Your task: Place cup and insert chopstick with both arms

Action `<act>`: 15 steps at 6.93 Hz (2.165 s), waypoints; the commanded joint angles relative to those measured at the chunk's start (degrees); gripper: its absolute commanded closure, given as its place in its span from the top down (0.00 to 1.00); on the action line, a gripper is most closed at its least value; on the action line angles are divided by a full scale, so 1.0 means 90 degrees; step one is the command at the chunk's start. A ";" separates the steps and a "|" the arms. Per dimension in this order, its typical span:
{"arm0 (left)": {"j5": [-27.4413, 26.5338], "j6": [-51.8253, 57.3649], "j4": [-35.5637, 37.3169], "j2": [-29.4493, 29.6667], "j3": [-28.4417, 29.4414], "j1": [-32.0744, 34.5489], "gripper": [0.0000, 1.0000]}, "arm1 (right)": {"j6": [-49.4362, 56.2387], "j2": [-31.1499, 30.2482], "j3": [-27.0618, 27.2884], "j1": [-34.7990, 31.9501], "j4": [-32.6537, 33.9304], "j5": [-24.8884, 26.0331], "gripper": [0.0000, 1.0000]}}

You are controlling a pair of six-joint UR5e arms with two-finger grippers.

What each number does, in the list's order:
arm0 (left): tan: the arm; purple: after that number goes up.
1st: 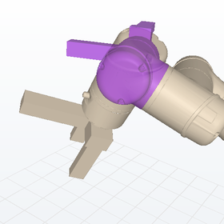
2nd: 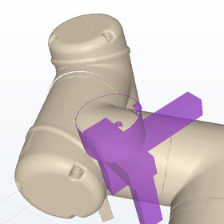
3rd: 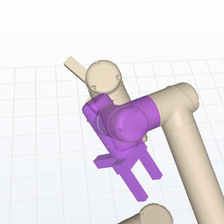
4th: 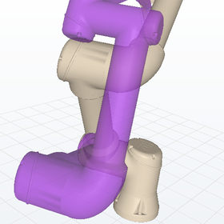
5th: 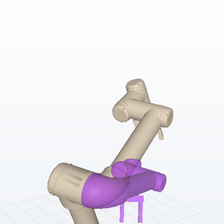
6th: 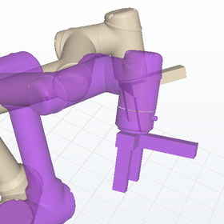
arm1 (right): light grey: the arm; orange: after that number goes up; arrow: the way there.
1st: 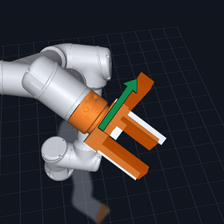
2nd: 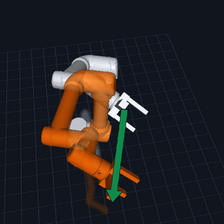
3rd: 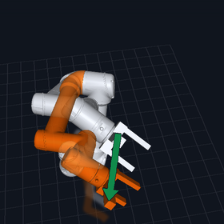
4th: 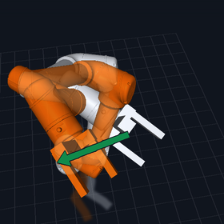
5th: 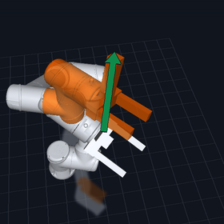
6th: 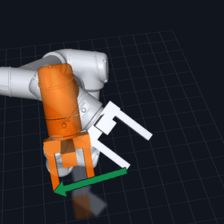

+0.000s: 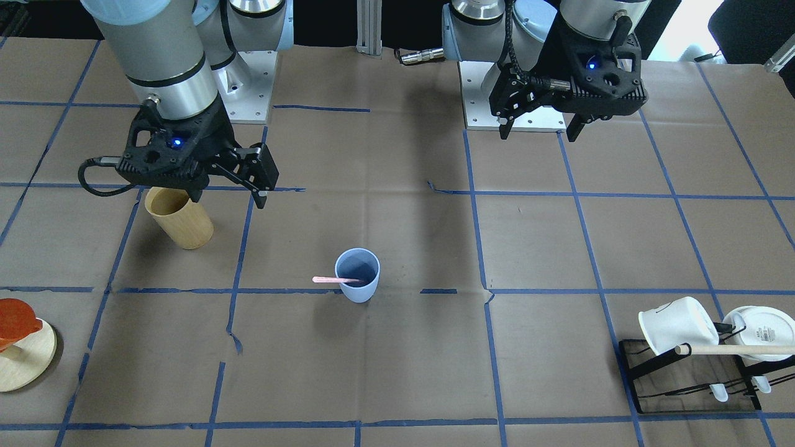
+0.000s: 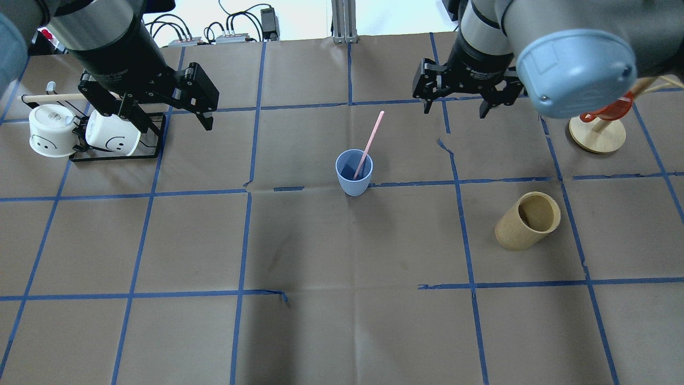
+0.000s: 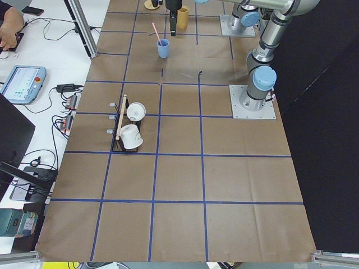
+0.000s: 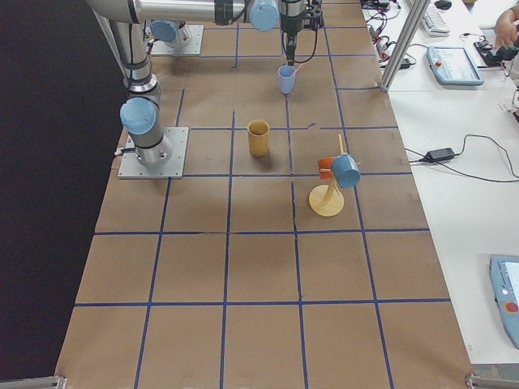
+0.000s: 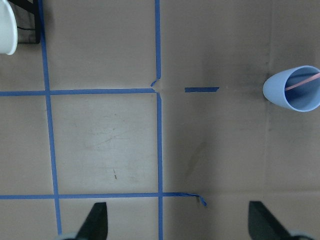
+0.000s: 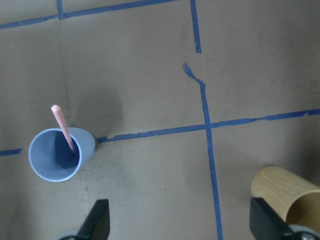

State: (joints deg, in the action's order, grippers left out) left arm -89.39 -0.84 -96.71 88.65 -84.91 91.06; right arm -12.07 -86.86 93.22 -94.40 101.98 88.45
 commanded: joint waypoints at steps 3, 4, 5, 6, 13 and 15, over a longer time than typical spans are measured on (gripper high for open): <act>0.0177 -0.0375 -0.0037 -0.0134 -0.0175 -0.0020 0.99 | 0.0248 -0.0437 -0.0043 0.0265 -0.1199 0.0074 1.00; 0.0157 -0.0434 -0.0075 -0.0182 -0.0204 -0.0010 1.00 | 0.0248 -0.0447 -0.0180 0.0255 -0.1552 0.0074 1.00; 0.0138 -0.0405 -0.0075 -0.0182 -0.0185 -0.0020 1.00 | 0.0248 -0.0447 -0.0201 0.0255 -0.1614 0.0064 1.00; 0.0167 -0.0385 -0.0046 -0.0182 -0.0184 -0.0030 1.00 | 0.0248 -0.0456 -0.0211 0.0255 -0.1672 0.0074 1.00; 0.0167 -0.0366 -0.0046 -0.0221 -0.0174 -0.0030 1.00 | 0.0589 -0.0466 -0.0250 0.0245 -0.1751 0.0064 1.00; 0.0177 -0.0356 -0.0056 -0.0221 -0.0194 -0.0030 1.00 | 0.0580 -0.0486 -0.0250 0.0206 -0.1810 0.0074 1.00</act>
